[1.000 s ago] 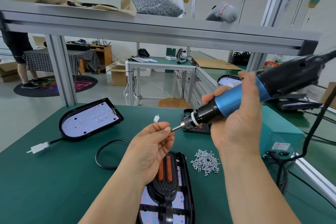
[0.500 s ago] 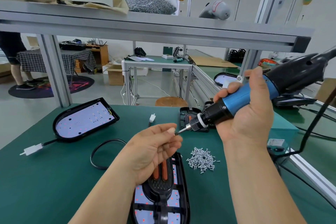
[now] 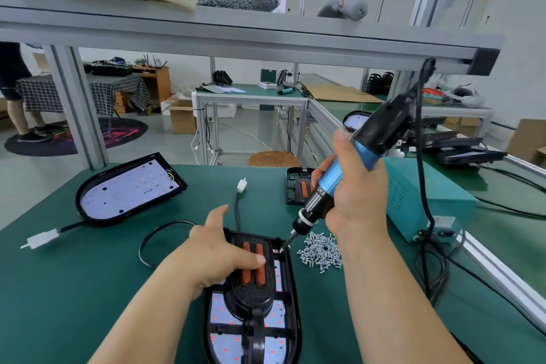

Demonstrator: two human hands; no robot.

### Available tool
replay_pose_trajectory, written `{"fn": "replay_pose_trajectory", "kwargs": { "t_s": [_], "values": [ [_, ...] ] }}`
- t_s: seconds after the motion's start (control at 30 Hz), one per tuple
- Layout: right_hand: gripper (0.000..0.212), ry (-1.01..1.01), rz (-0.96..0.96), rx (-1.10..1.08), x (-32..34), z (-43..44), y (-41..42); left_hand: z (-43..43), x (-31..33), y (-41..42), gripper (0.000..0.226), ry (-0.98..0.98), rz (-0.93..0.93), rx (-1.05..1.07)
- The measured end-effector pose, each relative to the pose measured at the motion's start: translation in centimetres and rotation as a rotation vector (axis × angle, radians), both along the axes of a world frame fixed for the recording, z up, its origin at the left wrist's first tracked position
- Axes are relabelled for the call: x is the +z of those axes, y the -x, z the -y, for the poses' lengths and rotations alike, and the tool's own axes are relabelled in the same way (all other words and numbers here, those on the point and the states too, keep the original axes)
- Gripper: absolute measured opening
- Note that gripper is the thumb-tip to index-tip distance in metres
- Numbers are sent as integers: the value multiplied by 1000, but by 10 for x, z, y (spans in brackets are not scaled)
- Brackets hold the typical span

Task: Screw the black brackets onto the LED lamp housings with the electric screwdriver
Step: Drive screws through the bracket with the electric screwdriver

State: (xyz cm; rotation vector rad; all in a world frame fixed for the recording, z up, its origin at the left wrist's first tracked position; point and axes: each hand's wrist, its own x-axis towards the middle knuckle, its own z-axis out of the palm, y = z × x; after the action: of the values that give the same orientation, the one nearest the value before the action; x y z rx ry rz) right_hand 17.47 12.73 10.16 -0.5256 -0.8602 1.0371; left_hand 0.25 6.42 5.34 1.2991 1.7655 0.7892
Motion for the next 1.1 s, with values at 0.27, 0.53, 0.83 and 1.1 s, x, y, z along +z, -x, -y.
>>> {"fn": "replay_pose_trajectory", "kwargs": {
  "t_s": [0.27, 0.53, 0.83, 1.1],
  "values": [
    [22, 42, 57, -10, -10, -2, 7, 1, -2, -1, 102, -21, 76, 42],
    [18, 31, 70, 8, -13, 0, 10, -1, -5, -2, 97, -58, 101, 37],
    [37, -102, 191, 61, -11, 7, 19, -4, -5, -6, 91, -114, 25, 20],
    [25, 15, 90, 39, -14, 0, 9, -4, -4, -6, 88, -112, 44, 27]
  ]
}}
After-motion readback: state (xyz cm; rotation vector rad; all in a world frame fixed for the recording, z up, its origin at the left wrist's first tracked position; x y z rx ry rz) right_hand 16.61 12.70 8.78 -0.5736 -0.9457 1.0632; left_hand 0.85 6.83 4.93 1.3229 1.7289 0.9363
